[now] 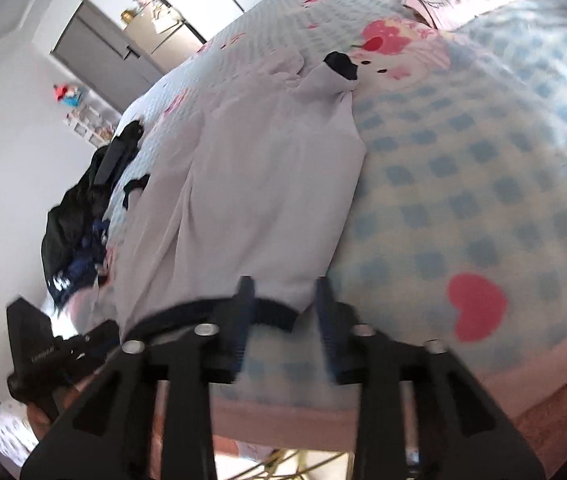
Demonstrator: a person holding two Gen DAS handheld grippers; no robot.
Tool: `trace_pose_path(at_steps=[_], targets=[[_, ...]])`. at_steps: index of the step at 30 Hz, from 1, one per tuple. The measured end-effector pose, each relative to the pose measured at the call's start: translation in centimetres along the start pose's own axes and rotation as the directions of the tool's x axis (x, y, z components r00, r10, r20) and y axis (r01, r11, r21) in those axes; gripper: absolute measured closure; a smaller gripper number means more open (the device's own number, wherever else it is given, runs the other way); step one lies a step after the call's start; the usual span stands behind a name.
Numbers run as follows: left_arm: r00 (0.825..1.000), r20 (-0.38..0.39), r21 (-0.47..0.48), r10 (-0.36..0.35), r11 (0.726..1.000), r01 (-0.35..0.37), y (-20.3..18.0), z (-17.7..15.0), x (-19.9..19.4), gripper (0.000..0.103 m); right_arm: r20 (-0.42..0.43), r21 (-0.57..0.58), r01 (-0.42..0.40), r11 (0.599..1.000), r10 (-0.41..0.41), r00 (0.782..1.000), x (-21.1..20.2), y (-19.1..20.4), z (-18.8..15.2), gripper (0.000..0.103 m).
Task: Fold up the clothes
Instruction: 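Lower the hem onto the bed with both grippers, laying the shirt flat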
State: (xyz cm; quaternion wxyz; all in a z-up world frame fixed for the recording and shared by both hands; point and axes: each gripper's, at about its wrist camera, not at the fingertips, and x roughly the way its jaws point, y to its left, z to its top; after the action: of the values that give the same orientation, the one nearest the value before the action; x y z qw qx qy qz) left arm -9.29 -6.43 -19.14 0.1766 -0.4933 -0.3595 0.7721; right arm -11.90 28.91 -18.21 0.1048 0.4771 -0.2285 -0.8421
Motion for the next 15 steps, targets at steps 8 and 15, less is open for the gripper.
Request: trace_pose_path(at_steps=[8, 15], targets=[[0.998, -0.002, 0.012, 0.069, 0.998, -0.069, -1.5, 0.4, 2.5, 0.068, -0.054, 0.032, -0.011, 0.999, 0.012, 0.998, 4.0, 0.1, 2.0, 0.065], [0.991, 0.074, 0.100, 0.111, 0.988, -0.118, -3.0, 0.5, -0.5, 0.091, 0.040, -0.153, 0.046, 0.987, -0.040, 0.998, 1.3, 4.5, 1.7, 0.098]])
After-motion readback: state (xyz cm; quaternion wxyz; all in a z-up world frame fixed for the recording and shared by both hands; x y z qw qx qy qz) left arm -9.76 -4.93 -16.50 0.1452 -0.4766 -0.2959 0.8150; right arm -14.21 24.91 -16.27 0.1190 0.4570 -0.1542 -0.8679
